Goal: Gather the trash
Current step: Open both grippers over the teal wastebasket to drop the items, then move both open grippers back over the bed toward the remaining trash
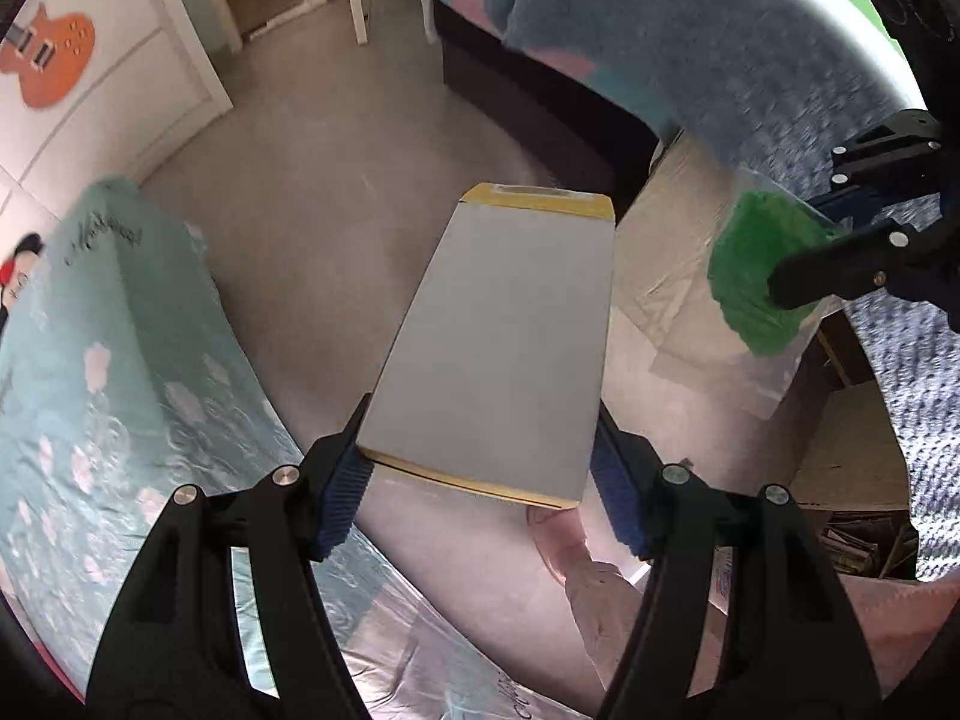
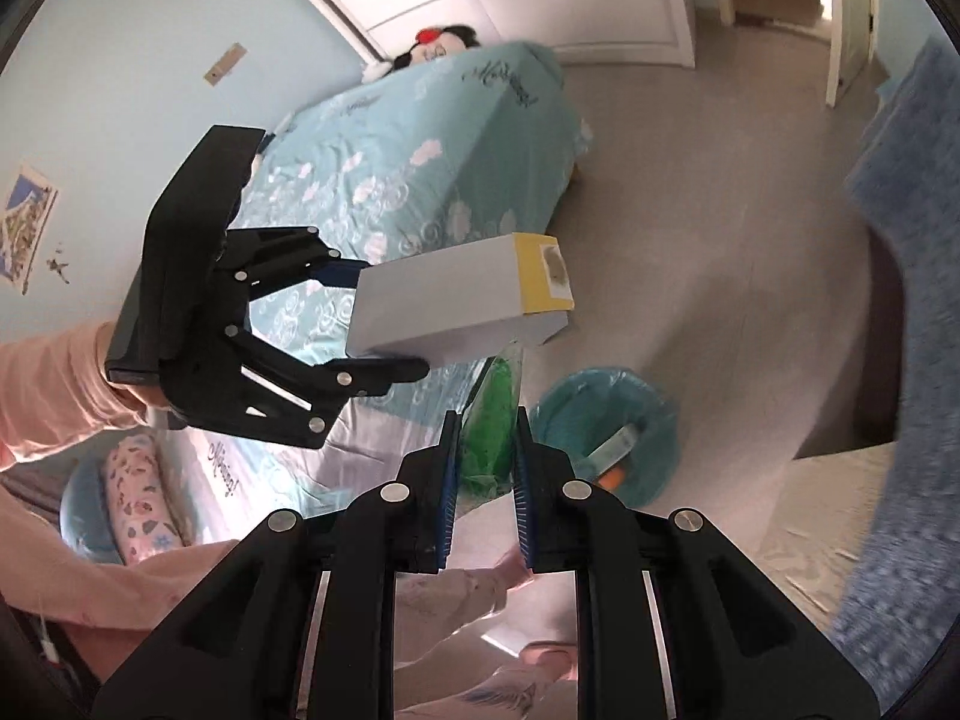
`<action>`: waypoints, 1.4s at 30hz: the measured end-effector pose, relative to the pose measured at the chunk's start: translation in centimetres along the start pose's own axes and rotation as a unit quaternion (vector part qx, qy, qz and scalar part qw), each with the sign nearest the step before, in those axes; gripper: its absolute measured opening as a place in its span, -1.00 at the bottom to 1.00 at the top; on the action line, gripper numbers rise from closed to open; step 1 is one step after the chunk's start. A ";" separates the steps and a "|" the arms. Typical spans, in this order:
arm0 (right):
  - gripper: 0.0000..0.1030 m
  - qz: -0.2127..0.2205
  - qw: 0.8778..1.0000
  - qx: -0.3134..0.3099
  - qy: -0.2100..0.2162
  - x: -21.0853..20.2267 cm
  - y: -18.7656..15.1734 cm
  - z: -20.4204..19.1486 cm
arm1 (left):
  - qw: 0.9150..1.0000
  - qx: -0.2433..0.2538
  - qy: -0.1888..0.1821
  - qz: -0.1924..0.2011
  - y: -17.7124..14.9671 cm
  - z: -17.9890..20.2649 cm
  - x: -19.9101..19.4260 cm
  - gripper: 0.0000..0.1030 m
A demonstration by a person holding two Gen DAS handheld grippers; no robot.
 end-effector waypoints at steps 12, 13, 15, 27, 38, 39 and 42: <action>-0.66 -0.045 0.997 0.070 -0.008 14.9 -3.4 8.6 | 0.998 0.007 -0.017 -0.068 -4.2 -2.1 15.3 0.25; -0.65 -0.050 0.996 0.077 -0.007 15.8 -3.7 9.3 | 0.997 0.008 -0.020 -0.073 -4.3 -1.9 16.5 0.25; -0.44 -0.063 0.993 0.096 -0.008 17.7 -4.2 10.7 | 0.995 0.006 -0.021 -0.096 -4.3 -1.6 18.8 0.27; 0.45 -0.039 0.990 0.138 -0.014 14.5 -4.5 12.7 | 0.996 0.029 -0.009 -0.088 -3.2 -0.7 18.9 0.77; 0.75 0.015 0.993 0.074 -0.087 3.0 -2.8 4.0 | 0.997 0.012 -0.012 -0.078 -2.6 -0.9 9.8 0.87; 0.76 0.019 0.994 0.068 -0.086 1.5 -2.8 3.2 | 0.997 0.009 -0.016 -0.076 -2.4 -0.8 8.8 0.87; 0.76 0.049 0.994 0.066 -0.065 -4.5 -2.8 0.8 | 0.999 0.018 -0.023 -0.036 -1.3 0.2 3.9 0.87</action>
Point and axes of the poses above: each gripper's, at about its wrist camera, not at the fingertips, and x roughly the way its jaws point, z to its right, y to its top, the point moved 4 cm from there along x, roughly the way its jaws point, and after that the axes turned 2 degrees about -z, right-handed, at the moved point
